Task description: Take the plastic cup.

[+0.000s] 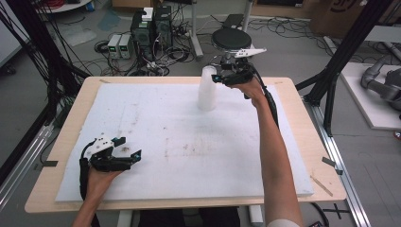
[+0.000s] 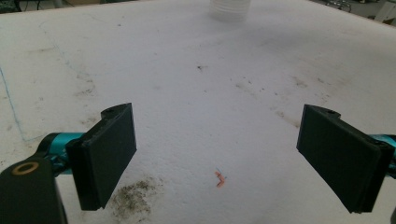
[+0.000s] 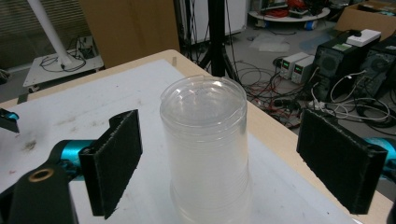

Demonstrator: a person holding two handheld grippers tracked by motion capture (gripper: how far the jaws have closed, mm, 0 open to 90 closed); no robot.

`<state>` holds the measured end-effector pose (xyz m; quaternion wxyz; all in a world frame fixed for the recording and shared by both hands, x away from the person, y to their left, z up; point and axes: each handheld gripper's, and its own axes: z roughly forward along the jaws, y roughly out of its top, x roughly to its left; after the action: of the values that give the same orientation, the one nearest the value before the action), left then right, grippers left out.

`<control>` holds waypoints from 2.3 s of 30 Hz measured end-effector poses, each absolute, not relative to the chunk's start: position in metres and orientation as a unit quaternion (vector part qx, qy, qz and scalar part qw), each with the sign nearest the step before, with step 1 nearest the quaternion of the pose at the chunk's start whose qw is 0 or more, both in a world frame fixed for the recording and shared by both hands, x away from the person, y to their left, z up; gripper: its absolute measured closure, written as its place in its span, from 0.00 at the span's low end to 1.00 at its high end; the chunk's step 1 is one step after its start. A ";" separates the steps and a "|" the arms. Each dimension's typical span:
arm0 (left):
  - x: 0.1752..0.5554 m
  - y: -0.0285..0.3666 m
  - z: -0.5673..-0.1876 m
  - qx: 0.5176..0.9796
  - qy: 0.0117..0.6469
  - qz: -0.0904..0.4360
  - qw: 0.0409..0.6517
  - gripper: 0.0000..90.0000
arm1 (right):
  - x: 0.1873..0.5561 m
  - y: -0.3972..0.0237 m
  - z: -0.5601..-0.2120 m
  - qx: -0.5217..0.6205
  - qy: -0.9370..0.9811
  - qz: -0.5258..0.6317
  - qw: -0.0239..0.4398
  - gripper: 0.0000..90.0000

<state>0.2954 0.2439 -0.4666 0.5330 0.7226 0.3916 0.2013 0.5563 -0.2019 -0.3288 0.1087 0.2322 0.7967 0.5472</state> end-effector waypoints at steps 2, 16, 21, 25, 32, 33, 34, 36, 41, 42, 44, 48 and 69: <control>0.295 0.244 -0.467 0.723 0.392 0.201 0.533 0.13 | 0.557 -0.199 -0.334 0.235 0.800 0.542 0.103 0.15; 0.296 0.244 -0.467 0.722 0.392 0.199 0.534 0.13 | 0.559 -0.184 -0.345 0.234 0.797 0.547 0.100 0.16; 0.296 0.244 -0.467 0.723 0.391 0.199 0.534 0.13 | 0.560 -0.180 -0.348 0.233 0.797 0.548 0.100 0.16; 0.296 0.244 -0.467 0.722 0.391 0.198 0.535 0.13 | 0.561 -0.177 -0.352 0.233 0.796 0.550 0.102 0.16; 0.296 0.244 -0.467 0.722 0.392 0.198 0.535 0.13 | 0.563 -0.173 -0.357 0.238 0.797 0.545 0.104 0.16; 0.296 0.244 -0.467 0.722 0.391 0.198 0.535 0.13 | 0.563 -0.173 -0.357 0.238 0.797 0.545 0.104 0.16; 0.296 0.244 -0.467 0.722 0.392 0.198 0.534 0.13 | 0.563 -0.173 -0.358 0.237 0.798 0.545 0.105 0.16; 0.296 0.244 -0.467 0.723 0.392 0.197 0.534 0.13 | 0.563 -0.172 -0.358 0.239 0.797 0.544 0.109 0.17; 0.296 0.244 -0.467 0.724 0.391 0.198 0.533 0.13 | 0.563 -0.170 -0.360 0.247 0.791 0.547 0.117 0.19; 0.296 0.244 -0.467 0.724 0.391 0.198 0.533 0.13 | 0.563 -0.170 -0.360 0.248 0.790 0.548 0.117 0.20; 0.296 0.244 -0.467 0.724 0.391 0.197 0.533 0.13 | 0.563 -0.170 -0.360 0.249 0.789 0.549 0.117 0.22; 0.296 0.244 -0.467 0.723 0.392 0.197 0.534 0.13 | 0.564 -0.170 -0.361 0.252 0.789 0.548 0.117 0.25; 0.296 0.244 -0.467 0.724 0.391 0.197 0.533 0.13 | 0.561 -0.169 -0.359 0.248 0.793 0.544 0.119 0.37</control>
<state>0.2958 0.2442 -0.4666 0.5335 0.7239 0.3907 0.1970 0.5614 -0.1691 -0.3594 0.1191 0.2484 0.7928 0.5437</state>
